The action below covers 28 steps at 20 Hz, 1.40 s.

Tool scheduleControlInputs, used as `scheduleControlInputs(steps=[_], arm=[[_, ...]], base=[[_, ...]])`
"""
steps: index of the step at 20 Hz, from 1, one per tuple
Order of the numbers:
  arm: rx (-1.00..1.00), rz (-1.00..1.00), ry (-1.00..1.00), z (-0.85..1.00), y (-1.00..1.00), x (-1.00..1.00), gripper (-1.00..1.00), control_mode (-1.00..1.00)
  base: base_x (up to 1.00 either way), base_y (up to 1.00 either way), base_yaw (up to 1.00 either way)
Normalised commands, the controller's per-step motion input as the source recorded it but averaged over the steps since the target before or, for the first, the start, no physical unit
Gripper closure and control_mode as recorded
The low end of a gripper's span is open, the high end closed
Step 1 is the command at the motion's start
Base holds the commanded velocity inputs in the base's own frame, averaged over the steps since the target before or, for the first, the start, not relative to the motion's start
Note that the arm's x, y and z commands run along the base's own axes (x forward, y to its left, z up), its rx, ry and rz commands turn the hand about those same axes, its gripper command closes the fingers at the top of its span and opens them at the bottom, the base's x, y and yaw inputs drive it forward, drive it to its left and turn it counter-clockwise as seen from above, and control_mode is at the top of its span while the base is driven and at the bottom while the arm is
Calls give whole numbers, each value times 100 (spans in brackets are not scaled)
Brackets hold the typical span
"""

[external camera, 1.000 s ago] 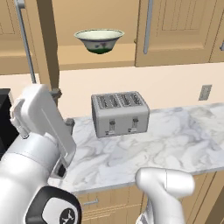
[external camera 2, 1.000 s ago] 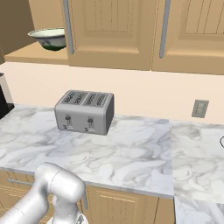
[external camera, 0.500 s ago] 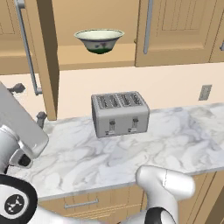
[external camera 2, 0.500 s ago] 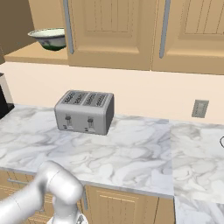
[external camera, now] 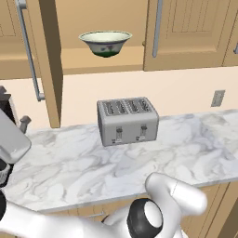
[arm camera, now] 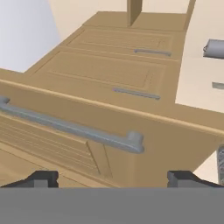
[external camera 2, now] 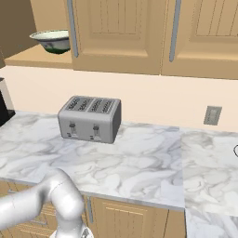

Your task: Open the cabinet. Pick the bowls from the counter and place them in the cabinet. Then close the cabinet.

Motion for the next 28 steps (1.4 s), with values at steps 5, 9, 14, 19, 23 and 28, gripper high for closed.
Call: scheduleControlInputs(steps=[5, 9, 14, 19, 23, 28], arm=[[7, -10, -1, -7, -9, 31, -100, -100], [7, -11, -6, -12, 0, 28, -100, -100], [4, -11, -7, -18, -1, 22, -100, -100], [1, -9, -7, -2, -23, 5, -100, -100], [4, -6, -11, 11, -57, 0, -100, -100], [7, -6, -10, 3, -65, 0, -100, -100]], base=[[0, 0, 0], [0, 0, 0], [0, 0, 0], [0, 0, 0], [0, 0, 0], [0, 0, 0]])
